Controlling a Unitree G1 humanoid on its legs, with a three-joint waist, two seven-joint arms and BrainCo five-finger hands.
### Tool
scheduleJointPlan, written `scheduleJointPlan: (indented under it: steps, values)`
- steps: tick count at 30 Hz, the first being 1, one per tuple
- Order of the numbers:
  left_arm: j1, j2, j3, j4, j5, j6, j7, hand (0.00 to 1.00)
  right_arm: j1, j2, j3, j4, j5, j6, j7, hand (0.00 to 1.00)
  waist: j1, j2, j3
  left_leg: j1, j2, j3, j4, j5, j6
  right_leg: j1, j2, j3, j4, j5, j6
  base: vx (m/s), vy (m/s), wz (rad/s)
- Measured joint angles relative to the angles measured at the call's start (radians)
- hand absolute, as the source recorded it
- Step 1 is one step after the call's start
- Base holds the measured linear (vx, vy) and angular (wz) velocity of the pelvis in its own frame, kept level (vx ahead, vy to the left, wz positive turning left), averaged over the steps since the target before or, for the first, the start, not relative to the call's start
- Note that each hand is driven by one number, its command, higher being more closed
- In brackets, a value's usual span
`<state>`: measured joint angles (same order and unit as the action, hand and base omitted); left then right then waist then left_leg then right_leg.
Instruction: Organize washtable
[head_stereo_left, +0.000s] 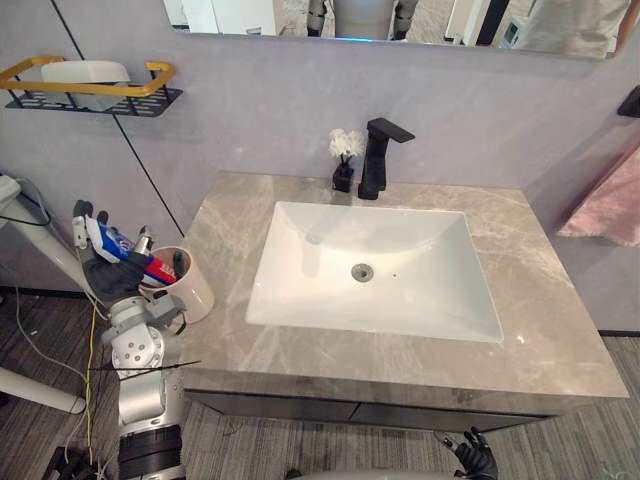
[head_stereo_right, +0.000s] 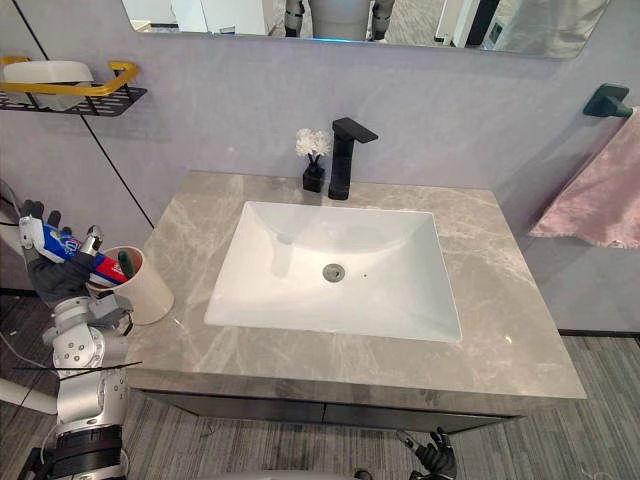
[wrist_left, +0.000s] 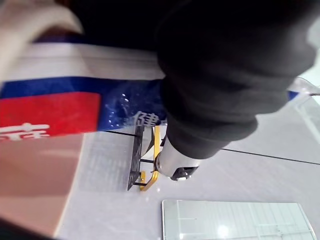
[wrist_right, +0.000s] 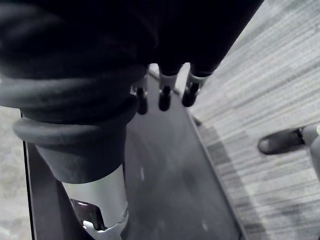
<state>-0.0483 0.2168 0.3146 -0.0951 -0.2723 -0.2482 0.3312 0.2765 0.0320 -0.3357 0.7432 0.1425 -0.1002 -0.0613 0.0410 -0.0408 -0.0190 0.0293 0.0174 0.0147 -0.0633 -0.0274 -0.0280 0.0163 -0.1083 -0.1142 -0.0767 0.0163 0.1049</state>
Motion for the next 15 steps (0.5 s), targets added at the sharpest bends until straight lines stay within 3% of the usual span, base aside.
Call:
scheduleJointPlan:
  steps: [4, 11, 15]
  values:
    - [0.0, -0.001, -0.002, -0.086, -0.002, -0.005, 0.001, 0.0, -0.004, 0.001, 0.0, 0.028, -0.018, 0.001, 0.0, 0.0, 0.001, 0.0, 0.0, -0.002, 0.0, -0.01, 0.005, 0.0, 0.0, 0.0, 0.0, 0.0, 0.004, 0.0, 0.0, 0.0, 0.0, 0.01]
    - [0.0, -0.02, -0.002, -0.251, -0.004, -0.054, 0.003, 0.0, -0.006, 0.001, 0.001, 0.028, -0.019, 0.001, 0.0, 0.0, 0.003, 0.001, 0.001, -0.01, 0.0, -0.017, 0.009, 0.0, 0.0, -0.002, 0.0, -0.008, 0.005, 0.0, 0.0, -0.02, -0.007, 0.02]
    - [0.013, -0.062, 0.009, -0.331, -0.004, -0.072, 0.017, 0.0, -0.011, 0.001, 0.001, 0.029, -0.019, 0.001, -0.001, 0.0, 0.003, 0.003, 0.003, -0.013, -0.001, -0.024, 0.009, 0.0, 0.0, -0.003, -0.001, -0.019, 0.005, 0.0, 0.0, -0.01, -0.006, 0.04]
